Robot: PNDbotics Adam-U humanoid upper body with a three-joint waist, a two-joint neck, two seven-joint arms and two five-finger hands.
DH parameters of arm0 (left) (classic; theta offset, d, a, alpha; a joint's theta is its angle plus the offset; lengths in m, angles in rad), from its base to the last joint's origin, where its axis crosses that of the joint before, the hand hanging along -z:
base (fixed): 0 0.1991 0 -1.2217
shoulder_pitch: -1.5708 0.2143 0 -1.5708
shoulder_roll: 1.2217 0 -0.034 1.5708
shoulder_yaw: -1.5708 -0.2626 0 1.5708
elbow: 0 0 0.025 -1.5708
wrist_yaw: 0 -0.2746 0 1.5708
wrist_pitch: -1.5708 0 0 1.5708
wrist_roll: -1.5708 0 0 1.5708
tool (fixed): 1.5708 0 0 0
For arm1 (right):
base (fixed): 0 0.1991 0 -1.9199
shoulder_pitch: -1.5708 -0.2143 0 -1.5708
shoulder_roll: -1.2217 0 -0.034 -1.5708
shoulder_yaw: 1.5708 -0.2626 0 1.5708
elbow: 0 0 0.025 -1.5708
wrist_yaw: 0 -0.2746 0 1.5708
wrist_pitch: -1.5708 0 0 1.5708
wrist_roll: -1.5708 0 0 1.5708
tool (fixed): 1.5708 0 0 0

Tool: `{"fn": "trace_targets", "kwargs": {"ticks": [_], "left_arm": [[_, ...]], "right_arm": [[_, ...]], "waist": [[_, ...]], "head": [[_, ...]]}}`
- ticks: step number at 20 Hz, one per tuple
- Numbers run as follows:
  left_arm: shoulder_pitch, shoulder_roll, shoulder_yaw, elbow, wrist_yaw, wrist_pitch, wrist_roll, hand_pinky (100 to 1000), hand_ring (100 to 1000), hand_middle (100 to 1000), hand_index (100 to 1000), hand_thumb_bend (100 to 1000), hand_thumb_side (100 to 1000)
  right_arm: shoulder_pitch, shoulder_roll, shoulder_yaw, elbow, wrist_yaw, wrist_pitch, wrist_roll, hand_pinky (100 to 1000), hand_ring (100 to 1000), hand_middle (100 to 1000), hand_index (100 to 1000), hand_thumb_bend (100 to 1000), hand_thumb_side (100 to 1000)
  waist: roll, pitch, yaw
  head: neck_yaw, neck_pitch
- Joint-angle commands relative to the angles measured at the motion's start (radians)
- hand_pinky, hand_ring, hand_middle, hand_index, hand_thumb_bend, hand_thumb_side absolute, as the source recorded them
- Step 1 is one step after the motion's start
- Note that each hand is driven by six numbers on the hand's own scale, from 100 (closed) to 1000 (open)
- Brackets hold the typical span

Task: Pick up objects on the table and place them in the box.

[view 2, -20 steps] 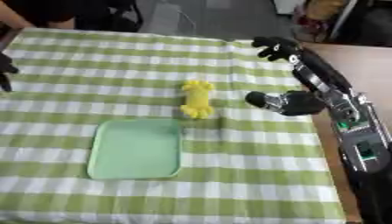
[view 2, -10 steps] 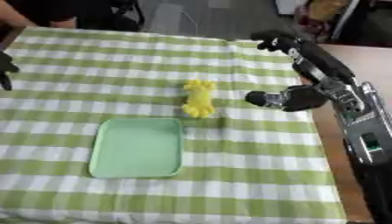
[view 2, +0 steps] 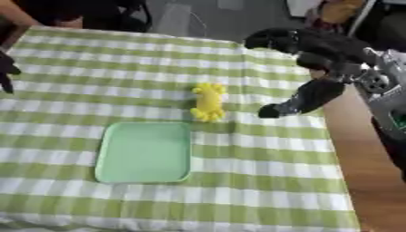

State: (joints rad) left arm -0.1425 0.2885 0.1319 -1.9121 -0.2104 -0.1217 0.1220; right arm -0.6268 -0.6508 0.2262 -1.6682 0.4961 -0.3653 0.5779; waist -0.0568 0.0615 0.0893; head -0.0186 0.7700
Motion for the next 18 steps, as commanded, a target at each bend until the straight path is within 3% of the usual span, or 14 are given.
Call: {"fn": "trace_targets", "kwargs": {"ticks": [1,8,9,10,15,16,17,18], "left_arm": [[-0.01,0.023,-0.001,-0.018,-0.001,-0.002,0.0,232,428,461,425,679,1000],[-0.009,0.023,-0.002,-0.018,0.001,-0.002,-0.001,232,428,461,424,679,1000],[-0.008,0.023,-0.002,-0.018,0.001,-0.002,-0.001,232,428,461,424,680,1000],[-0.007,0.024,-0.003,-0.018,0.001,-0.002,-0.002,232,428,461,424,680,1000],[-0.004,0.024,-0.007,-0.019,0.003,-0.003,-0.005,232,429,461,424,681,1000],[-0.005,0.023,-0.008,-0.019,0.003,-0.003,-0.006,232,429,461,424,684,1000],[-0.005,0.022,-0.009,-0.02,0.004,-0.003,-0.007,231,429,460,424,681,1000],[-0.007,0.021,-0.011,-0.02,0.005,-0.003,-0.008,231,429,460,424,681,1000]], "right_arm": [[-0.025,-0.025,-0.001,-0.003,-0.004,-0.005,0.008,916,900,941,977,688,688],[-0.052,-0.012,0.015,0.033,-0.014,-0.011,0.017,893,871,931,972,700,676],[-0.058,-0.008,0.018,0.044,-0.015,-0.012,0.018,822,824,916,962,700,666],[-0.075,0.002,0.026,0.065,-0.013,-0.01,0.025,805,813,913,958,700,663],[-0.18,0.091,0.057,0.232,0.043,-0.013,0.067,772,800,914,956,701,627],[-0.204,0.119,0.059,0.279,0.066,-0.015,0.073,772,800,914,956,795,653],[-0.223,0.144,0.058,0.322,0.089,-0.02,0.074,763,794,911,956,700,621],[-0.24,0.169,0.055,0.366,0.113,-0.024,0.073,759,791,910,956,700,619]], "waist": [[0.003,-0.013,0.001],[0.003,-0.013,0.002],[0.003,-0.013,0.002],[0.003,-0.014,0.003],[0.006,-0.014,0.009],[0.006,-0.013,0.011],[0.007,-0.011,0.013],[0.008,-0.009,0.015]], "head": [[-0.008,-0.011],[-0.01,-0.011],[-0.01,-0.01],[-0.013,-0.009],[-0.023,-0.005],[-0.024,-0.006],[-0.024,-0.007],[-0.024,-0.008]]}}
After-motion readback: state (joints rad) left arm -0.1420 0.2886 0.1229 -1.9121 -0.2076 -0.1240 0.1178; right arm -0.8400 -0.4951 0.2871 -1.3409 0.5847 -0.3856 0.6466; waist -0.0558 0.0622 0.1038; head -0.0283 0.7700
